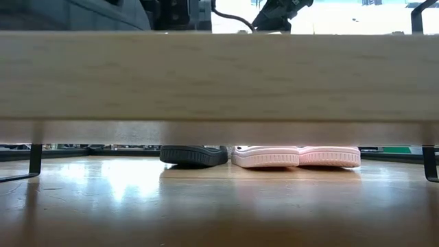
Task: Pick and place slides into the shelf
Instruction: Put the left black slide on the shelf
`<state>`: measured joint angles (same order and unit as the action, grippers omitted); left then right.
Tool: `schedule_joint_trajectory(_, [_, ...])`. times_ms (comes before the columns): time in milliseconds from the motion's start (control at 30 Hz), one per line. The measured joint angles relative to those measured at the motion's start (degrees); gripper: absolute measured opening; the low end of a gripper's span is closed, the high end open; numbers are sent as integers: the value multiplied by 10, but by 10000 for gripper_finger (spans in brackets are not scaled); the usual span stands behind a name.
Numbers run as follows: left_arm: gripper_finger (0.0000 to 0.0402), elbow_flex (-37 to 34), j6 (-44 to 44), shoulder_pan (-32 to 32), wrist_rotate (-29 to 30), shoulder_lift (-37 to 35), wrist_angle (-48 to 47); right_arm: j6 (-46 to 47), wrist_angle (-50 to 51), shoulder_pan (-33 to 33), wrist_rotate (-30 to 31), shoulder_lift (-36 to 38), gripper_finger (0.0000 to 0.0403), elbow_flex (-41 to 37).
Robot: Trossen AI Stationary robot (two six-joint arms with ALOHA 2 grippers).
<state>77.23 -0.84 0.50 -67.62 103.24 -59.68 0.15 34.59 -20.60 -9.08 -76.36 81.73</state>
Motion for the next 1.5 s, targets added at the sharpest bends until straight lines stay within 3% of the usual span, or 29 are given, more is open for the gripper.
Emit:
schedule_joint_trajectory(900, [2, -72, -98, -39, 3, 0, 136, 2, 10, 1, -2, 0, 153, 0])
schedule_joint_trajectory(1400, [3, -102, -98, -34, 18, 0, 133, 2, 9, 1, -31, 0, 153, 0])
schedule_joint_trajectory(1500, [13, -102, -98, -34, 45, 0, 133, 2, 8, 1, -31, 0, 153, 0])
